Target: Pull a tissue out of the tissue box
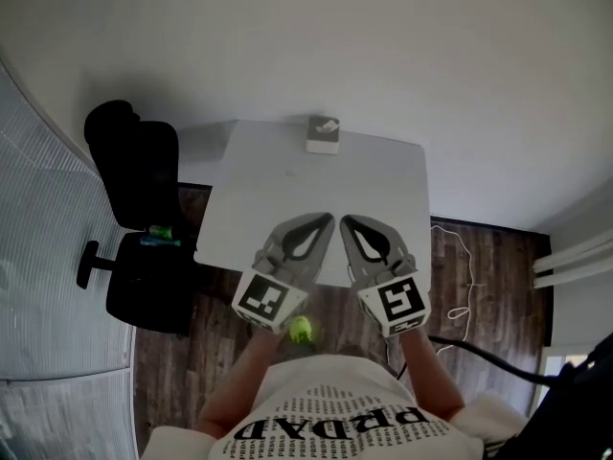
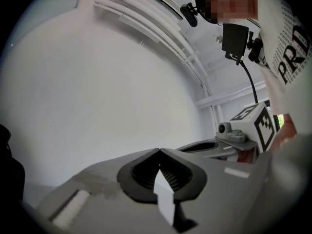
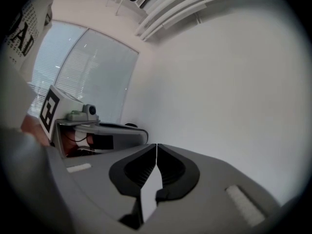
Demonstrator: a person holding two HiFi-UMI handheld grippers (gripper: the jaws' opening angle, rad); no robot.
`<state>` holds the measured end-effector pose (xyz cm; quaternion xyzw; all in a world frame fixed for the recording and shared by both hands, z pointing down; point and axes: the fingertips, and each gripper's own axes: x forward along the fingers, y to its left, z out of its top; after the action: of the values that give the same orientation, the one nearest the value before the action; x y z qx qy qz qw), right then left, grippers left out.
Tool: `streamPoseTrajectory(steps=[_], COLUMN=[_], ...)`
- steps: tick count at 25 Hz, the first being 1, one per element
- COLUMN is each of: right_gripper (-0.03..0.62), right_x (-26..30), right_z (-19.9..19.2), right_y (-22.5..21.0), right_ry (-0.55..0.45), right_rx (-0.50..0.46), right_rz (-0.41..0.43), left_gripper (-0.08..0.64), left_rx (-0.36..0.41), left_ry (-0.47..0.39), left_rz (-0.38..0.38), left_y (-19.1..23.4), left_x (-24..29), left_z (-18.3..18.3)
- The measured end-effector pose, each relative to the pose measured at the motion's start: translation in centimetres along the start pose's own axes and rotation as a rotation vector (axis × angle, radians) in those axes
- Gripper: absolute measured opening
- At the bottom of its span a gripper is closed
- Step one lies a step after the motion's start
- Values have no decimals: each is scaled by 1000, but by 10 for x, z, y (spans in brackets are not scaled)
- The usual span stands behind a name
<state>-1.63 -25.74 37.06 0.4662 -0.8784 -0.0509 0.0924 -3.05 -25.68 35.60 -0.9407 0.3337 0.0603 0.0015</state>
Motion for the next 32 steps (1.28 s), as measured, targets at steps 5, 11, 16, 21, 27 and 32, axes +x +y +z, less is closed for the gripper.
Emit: streamPoseTrajectory(steps=[5,11,16,21,27,32], right_gripper=[12,11,11,11,11,11], right_x=[21,14,9,10,9,12], right_z=[5,0,10,14,21,15], right_y=[-25,-25,-42,-51,-37,-35], right_ry=[-15,-46,-58,-67,-151,-97], right_rx=[26,15,13,-35,-36,-1], right_rz=[-29,-20,-30,-56,-59,-67], left_gripper=[-8,-8,-8,-9,-9,-8], left_rx=[-32,37,-4,17,83,101], left_ry=[30,-42,-60,-98,-239,-286], left_rz=[-20,-68,-58,-49,33,80], left_y=[21,10,9,14,14,19], left_x=[21,23,31,35,21,4], left_z=[0,6,10,16,45,68])
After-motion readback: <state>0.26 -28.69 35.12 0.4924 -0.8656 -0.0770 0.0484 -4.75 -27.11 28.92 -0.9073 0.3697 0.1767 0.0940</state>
